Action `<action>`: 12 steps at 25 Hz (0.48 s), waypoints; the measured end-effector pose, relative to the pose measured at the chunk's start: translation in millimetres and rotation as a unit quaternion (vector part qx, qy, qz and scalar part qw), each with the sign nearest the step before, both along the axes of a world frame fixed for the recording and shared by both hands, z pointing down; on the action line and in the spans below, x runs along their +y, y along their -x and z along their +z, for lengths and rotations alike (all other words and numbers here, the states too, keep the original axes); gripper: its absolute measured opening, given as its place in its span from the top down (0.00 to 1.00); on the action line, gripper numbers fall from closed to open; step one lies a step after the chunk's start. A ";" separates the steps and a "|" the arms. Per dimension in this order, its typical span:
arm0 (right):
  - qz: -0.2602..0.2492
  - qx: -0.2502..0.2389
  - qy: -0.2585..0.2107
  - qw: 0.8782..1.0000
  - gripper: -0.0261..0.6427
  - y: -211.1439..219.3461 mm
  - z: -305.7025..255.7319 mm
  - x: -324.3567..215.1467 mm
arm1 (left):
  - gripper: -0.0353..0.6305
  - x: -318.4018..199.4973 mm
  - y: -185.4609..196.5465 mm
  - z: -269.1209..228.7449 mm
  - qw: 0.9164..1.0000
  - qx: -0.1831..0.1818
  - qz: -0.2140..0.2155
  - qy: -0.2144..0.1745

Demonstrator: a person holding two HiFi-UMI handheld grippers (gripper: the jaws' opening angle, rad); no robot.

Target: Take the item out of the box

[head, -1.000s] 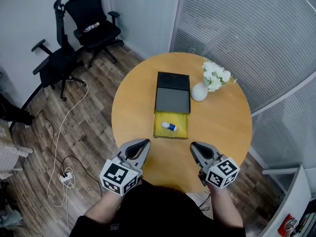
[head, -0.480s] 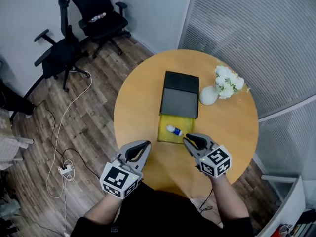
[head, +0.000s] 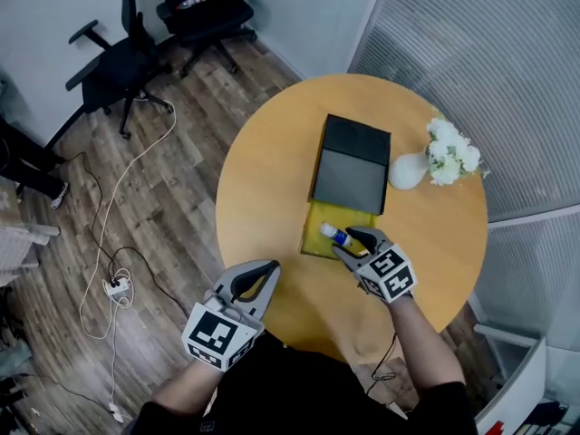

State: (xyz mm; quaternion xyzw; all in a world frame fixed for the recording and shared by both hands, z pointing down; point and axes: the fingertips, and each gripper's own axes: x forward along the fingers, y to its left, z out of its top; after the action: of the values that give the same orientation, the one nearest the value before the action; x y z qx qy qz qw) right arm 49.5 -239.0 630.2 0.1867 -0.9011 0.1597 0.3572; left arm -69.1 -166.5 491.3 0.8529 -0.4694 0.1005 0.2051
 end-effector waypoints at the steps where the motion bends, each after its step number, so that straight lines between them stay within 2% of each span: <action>1: -0.005 0.011 0.003 1.000 0.69 0.0 9.6 -2.9 | 0.93 0.2 2.7 3.1 1.000 -0.001 -0.004 0.003; 12: -0.039 0.111 0.012 0.993 0.68 2.9 83.3 -16.3 | 0.93 4.0 22.5 32.0 0.999 0.009 -0.031 0.035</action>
State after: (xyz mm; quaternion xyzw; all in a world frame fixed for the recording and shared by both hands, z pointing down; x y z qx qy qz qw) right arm 46.6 -255.3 713.5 0.1633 -0.8606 0.1350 0.4630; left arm -91.6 -162.5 523.3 0.8313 -0.4897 0.1025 0.2422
